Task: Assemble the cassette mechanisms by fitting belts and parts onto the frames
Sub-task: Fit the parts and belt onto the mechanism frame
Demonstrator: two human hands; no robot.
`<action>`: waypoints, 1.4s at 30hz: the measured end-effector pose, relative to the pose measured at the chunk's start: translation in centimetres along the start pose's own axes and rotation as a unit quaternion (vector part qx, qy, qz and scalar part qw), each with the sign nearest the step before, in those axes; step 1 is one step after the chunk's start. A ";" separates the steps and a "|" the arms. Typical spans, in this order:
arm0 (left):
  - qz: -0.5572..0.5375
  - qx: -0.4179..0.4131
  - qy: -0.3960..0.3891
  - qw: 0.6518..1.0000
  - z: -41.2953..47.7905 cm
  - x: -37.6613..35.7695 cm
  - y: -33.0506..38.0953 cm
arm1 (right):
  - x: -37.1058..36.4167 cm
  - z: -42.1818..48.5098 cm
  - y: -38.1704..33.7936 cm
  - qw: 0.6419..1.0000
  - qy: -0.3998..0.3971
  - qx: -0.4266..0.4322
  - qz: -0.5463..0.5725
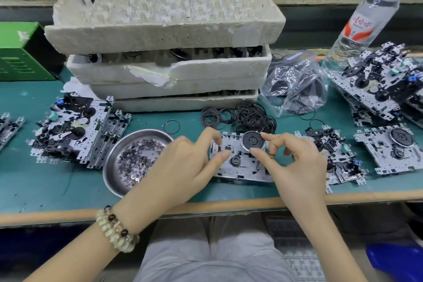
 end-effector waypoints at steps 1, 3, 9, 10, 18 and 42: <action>-0.043 0.014 -0.004 0.999 -0.6 -0.4 0.3 | -0.1 0.1 0.1 1.000 0.005 -0.005 -0.001; -0.083 0.025 -0.016 0.996 -1.5 -1.2 1.1 | -0.3 -0.1 0.3 1.000 0.013 -0.016 0.000; 0.075 0.078 -0.027 0.994 -1.5 -0.8 1.6 | 0.0 -1.5 0.8 0.996 0.068 -0.056 0.003; 0.096 0.079 0.006 0.992 -0.9 -0.1 1.5 | 0.0 -1.6 0.6 0.996 0.076 -0.056 -0.001; -0.017 0.061 0.091 0.994 4.5 0.3 2.2 | 0.1 -1.8 0.1 0.993 0.103 -0.058 -0.019; -0.059 0.070 -0.016 0.996 7.2 -2.4 0.7 | -3.3 -4.9 -4.2 0.978 -0.001 0.139 -0.154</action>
Point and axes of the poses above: each hand's wrist, its own z-axis towards the middle knuckle, its own x-axis out of the back of the hand, y = z × x, the point moved 8 cm from there along z, towards the middle knuckle, and after that the axes turned 9 degrees about -z, right-handed, at the moved point
